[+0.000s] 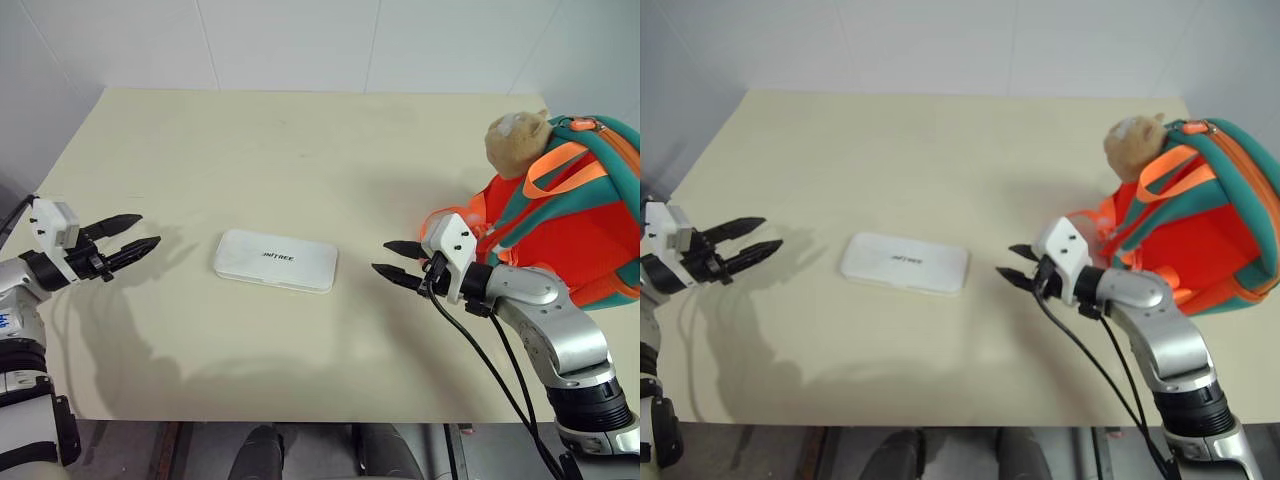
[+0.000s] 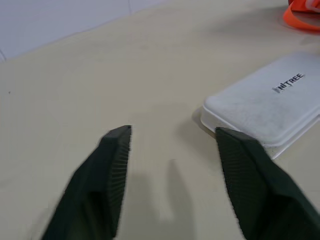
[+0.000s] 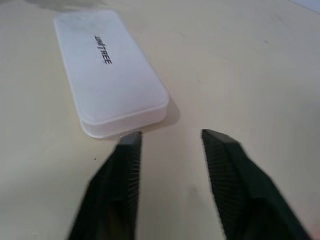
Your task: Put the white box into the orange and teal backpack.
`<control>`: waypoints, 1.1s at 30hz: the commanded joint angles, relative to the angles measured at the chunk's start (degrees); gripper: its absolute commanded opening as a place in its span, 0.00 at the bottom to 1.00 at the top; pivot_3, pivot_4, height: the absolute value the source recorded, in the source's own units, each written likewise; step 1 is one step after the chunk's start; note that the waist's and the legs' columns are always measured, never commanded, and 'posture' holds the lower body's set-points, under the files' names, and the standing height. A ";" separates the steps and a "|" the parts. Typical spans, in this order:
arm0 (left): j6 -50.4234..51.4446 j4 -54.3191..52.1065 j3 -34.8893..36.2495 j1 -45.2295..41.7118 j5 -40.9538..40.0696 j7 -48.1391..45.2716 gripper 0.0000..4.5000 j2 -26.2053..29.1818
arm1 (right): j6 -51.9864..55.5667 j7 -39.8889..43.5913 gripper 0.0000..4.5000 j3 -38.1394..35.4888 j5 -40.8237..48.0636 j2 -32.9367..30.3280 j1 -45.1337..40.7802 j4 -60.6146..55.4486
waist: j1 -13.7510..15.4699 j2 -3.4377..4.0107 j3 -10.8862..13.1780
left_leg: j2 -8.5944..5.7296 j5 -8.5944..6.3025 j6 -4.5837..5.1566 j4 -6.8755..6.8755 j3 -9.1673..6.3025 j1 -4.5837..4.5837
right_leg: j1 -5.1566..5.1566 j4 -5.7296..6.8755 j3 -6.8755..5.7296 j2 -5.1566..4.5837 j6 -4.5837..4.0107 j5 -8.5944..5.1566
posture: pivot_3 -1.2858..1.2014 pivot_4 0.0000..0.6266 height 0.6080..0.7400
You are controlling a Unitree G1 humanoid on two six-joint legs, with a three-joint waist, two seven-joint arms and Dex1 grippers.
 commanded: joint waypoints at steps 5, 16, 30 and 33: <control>2.21 0.19 -3.29 -1.76 2.94 1.76 0.03 -1.10 | -1.66 -3.46 0.03 4.36 -6.47 2.66 -3.40 4.03 | -0.02 0.00 0.00 | -0.01 0.00 0.00 0.06 0.00 0.01 | -0.01 0.12 0.00 0.00 0.00 0.00 | 0.52 0.24 1.00; 4.37 2.31 -7.24 -6.98 6.06 5.04 0.00 -6.88 | -0.08 -5.42 0.03 7.96 -10.94 6.42 -5.46 7.47 | 0.00 -0.02 -0.01 | -0.06 0.06 -0.08 0.06 -0.02 0.00 | -0.03 0.14 -0.01 -0.02 0.01 0.00 | 0.52 0.24 1.00; 9.88 0.81 -10.59 -8.22 8.21 5.89 0.00 -9.89 | 1.38 -6.05 0.03 10.16 -13.64 9.41 -6.63 8.72 | -0.06 -0.02 -0.01 | -0.06 0.07 -0.10 0.08 0.00 0.01 | -0.04 0.16 -0.04 -0.02 0.01 0.00 | 0.52 0.24 1.00; 10.60 0.73 -10.45 -8.67 8.84 8.31 0.00 -9.62 | 1.33 -6.14 0.03 10.40 -13.95 10.19 -7.25 9.12 | 0.02 -0.02 -0.01 | -0.06 0.07 -0.10 0.09 -0.01 0.01 | -0.04 0.18 -0.05 -0.02 0.01 0.00 | 0.52 0.24 1.00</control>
